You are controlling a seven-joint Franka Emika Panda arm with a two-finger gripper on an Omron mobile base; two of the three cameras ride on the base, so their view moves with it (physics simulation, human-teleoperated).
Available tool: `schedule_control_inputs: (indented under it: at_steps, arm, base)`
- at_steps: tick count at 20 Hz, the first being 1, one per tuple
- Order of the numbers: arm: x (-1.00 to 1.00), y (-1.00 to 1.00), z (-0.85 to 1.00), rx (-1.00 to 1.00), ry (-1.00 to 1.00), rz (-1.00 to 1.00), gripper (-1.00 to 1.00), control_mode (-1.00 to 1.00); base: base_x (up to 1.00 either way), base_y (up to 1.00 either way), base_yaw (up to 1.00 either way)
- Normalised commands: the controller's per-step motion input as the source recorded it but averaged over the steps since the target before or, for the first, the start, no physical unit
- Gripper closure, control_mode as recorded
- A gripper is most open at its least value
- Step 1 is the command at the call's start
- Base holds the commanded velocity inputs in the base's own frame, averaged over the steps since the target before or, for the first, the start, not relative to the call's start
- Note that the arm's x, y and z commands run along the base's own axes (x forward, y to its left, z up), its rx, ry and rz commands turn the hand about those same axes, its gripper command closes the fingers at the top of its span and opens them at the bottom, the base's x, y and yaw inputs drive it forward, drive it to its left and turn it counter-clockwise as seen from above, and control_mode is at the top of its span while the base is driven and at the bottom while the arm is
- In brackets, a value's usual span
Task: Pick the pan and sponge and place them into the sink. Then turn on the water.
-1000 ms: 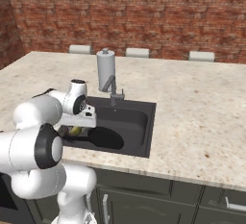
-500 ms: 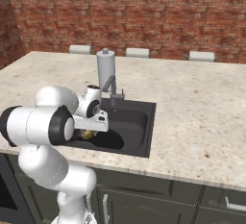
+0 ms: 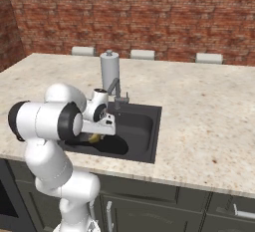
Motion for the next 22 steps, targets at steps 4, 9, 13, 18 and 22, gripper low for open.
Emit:
schedule_control_inputs:
  at_steps: [4,9,13,18,22]
  arm:
    - [0.14,-0.14,-0.32,0.0,-0.02,0.0,1.0,-1.0]
    - [0.29,-0.13,-0.33,0.0,-0.01,0.0,1.0,-1.0]
    - [0.26,-0.23,-0.1,0.0,-0.07,0.0,1.0,-1.0]
    - [0.02,-0.12,-0.03,0.0,-0.08,0.0,-1.0,-1.0]
    - [-0.2,0.0,0.16,0.0,-0.06,0.0,-1.0,-1.0]
  base:
    - [0.0,0.0,0.0]
    - [0.0,0.0,0.0]
    - [0.0,0.0,0.0]
    - [0.0,0.0,0.0]
    - [0.0,0.0,0.0]
